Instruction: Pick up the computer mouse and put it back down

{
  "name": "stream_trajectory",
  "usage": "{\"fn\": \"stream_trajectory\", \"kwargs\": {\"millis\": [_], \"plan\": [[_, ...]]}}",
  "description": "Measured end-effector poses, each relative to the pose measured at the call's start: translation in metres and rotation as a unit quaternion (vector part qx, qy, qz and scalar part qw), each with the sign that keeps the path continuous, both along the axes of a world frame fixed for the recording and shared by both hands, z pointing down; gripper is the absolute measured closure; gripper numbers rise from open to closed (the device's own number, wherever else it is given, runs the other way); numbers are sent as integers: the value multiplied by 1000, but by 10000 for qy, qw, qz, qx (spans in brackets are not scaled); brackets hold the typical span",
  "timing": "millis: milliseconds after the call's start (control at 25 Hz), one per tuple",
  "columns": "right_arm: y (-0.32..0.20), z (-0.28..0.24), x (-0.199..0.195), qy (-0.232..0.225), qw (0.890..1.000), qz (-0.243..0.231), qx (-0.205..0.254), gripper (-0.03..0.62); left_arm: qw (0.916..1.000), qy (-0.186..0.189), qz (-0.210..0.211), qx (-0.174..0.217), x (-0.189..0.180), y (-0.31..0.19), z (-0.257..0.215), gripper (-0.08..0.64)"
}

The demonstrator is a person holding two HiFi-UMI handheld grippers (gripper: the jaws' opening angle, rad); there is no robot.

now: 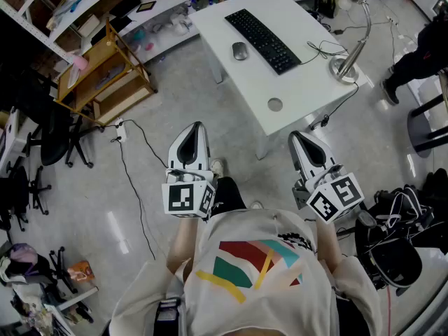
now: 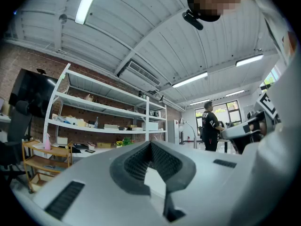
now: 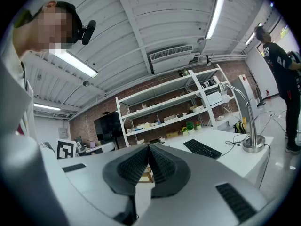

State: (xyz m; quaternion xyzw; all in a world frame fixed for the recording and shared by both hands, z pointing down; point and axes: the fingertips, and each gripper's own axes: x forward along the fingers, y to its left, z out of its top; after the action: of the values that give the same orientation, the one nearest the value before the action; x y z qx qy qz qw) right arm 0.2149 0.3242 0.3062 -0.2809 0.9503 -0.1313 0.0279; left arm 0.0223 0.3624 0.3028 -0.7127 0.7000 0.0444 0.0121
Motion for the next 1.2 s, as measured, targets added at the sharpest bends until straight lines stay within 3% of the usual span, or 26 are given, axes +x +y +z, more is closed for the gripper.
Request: {"fn": "stream_trajectory", "kwargs": {"millis": [280,480,840,1080,1200], "plan": [[-79,11,-63,391,9991,174,16,580,9998,157,74,-41,-55,-74,8,515],[-161,18,-144,465,9975,506,-170,578,9991,232,300,-194,-134,-161,17,515],[-304,37,-247,843,9849,1437,-473,578,9931,252,1076,-384,-247,-315,21,515],[-351,54,-275,1017,9798,1574,-697,577,9854,461,1501,-657,-255,-383,49,515],[-363,60,-278,809,9853,1334,-703,577,9834,463,1610,-690,-242,-399,54,515]]}}
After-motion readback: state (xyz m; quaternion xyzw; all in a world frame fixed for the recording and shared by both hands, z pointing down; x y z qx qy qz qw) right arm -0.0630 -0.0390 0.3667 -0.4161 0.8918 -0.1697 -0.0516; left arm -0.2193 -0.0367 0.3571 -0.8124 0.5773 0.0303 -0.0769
